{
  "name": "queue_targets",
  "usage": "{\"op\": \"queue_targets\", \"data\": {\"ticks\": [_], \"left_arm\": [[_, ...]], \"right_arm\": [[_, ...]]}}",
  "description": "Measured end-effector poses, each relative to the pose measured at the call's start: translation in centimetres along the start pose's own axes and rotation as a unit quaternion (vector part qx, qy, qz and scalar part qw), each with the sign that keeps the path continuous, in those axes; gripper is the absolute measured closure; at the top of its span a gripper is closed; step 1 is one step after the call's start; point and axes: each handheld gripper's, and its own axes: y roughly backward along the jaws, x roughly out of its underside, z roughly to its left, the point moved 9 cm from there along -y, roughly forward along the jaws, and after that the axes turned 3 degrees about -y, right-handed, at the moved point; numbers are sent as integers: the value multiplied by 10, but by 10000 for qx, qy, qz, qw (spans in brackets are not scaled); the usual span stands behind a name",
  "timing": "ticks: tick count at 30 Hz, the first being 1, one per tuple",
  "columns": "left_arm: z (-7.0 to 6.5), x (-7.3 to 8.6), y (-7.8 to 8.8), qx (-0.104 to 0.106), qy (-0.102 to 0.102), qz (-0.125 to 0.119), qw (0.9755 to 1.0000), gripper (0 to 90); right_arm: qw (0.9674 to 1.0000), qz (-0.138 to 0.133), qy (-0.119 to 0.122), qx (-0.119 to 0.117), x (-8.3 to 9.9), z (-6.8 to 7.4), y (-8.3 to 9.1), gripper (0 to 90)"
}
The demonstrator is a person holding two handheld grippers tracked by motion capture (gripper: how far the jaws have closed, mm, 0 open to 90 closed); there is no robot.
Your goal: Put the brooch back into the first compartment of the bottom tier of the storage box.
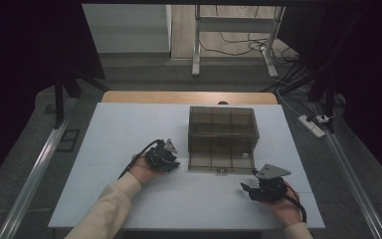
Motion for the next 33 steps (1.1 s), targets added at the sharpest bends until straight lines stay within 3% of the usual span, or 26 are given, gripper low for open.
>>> {"op": "queue_targets", "data": {"ticks": [2,7,15,25,33], "left_arm": [[-1,0,0,49,21,-4,10000,762],[0,1,0,169,158,-34,9997,774],[4,3,3,30,186,-1,9998,801],[9,-1,16,-11,335,-312,9990,801],[10,-2,21,0,386,-411,9984,801]], "right_arm": [[10000,-4,-1,3,0,0,0,361],[10000,-9,5,5,0,0,1,361],[10000,-1,17,2,0,-1,0,362],[10000,8,14,-2,0,0,0,362],[10000,19,5,-17,1,0,-1,361]]}}
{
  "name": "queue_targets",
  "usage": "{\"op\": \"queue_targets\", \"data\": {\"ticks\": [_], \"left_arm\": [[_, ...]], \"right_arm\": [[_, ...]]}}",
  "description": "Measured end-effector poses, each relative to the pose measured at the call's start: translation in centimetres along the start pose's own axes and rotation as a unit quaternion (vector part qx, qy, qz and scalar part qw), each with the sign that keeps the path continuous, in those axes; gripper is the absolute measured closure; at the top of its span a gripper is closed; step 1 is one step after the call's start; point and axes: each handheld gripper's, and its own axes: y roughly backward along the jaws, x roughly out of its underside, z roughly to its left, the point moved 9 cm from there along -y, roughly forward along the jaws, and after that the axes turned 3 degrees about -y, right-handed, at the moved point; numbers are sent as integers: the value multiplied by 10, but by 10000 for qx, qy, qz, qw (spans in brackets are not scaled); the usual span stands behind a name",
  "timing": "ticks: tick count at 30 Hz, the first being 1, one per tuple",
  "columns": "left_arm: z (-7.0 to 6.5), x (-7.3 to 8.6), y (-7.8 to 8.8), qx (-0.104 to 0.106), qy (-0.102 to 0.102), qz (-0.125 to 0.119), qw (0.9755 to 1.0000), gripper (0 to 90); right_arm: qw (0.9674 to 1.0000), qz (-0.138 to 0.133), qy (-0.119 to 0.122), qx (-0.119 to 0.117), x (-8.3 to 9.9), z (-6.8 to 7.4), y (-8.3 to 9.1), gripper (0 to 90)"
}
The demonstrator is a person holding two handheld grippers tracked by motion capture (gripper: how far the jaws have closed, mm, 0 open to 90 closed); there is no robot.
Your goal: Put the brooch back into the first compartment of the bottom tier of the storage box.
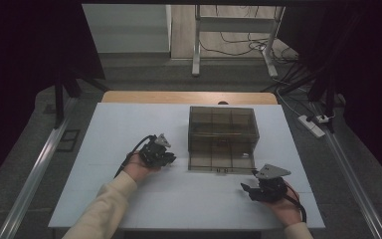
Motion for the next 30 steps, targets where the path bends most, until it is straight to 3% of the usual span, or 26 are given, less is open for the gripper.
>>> {"op": "queue_targets", "data": {"ticks": [16,30], "left_arm": [[1,-6,11,80,161,-302,9994,801],[-2,-13,17,103,184,-502,9985,801]], "right_arm": [[10000,19,-4,-21,0,1,-1,358],[10000,24,-32,-28,0,1,-1,340]]}}
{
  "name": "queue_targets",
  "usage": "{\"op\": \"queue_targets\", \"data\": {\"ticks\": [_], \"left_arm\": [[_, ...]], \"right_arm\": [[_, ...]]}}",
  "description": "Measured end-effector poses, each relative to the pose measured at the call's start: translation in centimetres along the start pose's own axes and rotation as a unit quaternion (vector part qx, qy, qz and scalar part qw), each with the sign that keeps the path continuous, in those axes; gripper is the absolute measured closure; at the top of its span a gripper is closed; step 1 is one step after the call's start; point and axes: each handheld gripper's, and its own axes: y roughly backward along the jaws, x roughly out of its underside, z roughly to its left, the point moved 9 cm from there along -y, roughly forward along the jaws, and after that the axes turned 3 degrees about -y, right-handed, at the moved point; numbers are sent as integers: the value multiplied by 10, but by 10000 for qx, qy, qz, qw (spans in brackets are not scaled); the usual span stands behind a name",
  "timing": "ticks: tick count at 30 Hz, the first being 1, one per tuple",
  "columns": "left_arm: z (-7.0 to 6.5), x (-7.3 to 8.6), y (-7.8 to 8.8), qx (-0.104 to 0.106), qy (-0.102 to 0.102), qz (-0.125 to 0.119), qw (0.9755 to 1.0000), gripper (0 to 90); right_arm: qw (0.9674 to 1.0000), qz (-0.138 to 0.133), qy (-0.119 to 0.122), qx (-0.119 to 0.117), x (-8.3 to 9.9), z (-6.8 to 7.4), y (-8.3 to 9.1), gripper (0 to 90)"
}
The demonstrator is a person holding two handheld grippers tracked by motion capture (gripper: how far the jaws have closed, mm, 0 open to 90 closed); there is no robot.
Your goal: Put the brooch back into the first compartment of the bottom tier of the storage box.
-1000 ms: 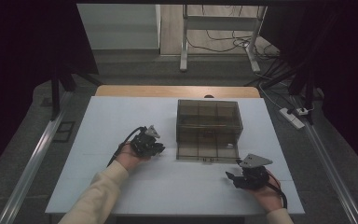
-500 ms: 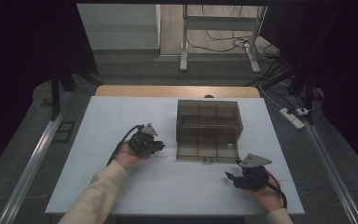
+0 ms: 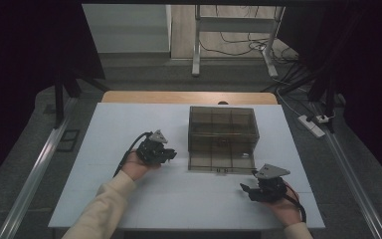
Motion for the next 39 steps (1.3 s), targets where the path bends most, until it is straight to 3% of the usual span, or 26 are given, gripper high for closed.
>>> {"op": "queue_targets", "data": {"ticks": [21,39], "left_arm": [[-11,-28,-1,47,-96,-340,9994,801],[-29,-48,-24,260,-245,-330,9988,799]], "right_arm": [[10000,23,-27,4,0,1,-1,313],[10000,86,15,2,2,1,-3,313]]}}
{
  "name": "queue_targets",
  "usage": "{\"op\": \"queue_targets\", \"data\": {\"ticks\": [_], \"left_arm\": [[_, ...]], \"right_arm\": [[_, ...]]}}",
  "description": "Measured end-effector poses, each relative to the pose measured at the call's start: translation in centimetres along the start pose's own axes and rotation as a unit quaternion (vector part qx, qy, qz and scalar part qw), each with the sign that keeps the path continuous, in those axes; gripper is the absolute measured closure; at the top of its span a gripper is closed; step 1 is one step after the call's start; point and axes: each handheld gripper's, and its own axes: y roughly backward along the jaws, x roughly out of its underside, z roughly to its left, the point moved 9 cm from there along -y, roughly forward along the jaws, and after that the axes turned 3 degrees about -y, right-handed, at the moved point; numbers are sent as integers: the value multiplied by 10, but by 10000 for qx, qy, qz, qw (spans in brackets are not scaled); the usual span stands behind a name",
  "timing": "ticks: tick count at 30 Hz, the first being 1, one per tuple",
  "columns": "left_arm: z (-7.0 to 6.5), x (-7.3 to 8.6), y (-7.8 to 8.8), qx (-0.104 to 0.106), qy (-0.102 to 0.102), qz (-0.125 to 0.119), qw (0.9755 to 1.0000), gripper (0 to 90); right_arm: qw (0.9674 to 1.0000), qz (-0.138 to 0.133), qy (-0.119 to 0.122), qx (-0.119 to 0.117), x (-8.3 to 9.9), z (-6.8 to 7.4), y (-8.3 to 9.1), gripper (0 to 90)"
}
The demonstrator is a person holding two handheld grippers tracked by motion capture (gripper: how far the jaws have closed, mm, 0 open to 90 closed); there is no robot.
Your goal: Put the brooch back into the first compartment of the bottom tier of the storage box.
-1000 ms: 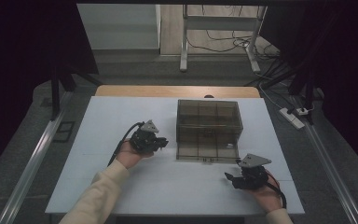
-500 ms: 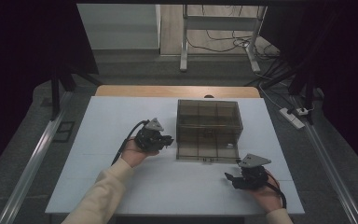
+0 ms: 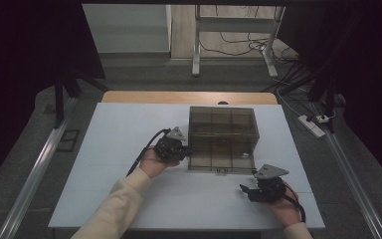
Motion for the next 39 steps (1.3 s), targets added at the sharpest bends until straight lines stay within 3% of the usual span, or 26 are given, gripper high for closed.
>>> {"op": "queue_targets", "data": {"ticks": [22,23,25,27,32,39], "left_arm": [[-11,-13,-27,194,-92,13,9998,787],[-11,-13,-27,219,-86,-6,9997,766],[-11,-14,-25,234,-61,-42,9997,624],[-11,-14,-24,244,-73,-66,9997,623],[-11,-14,-20,265,-49,-81,9996,523],[-8,-8,-12,74,-38,-92,9999,432]], "right_arm": [[10000,-19,11,10,-1,1,1,314],[10000,-20,12,9,-1,0,1,313],[10000,-18,8,12,0,0,1,313],[10000,-19,7,13,0,0,1,314],[10000,-17,11,19,0,0,1,313],[10000,-3,30,41,0,-1,2,313]]}}
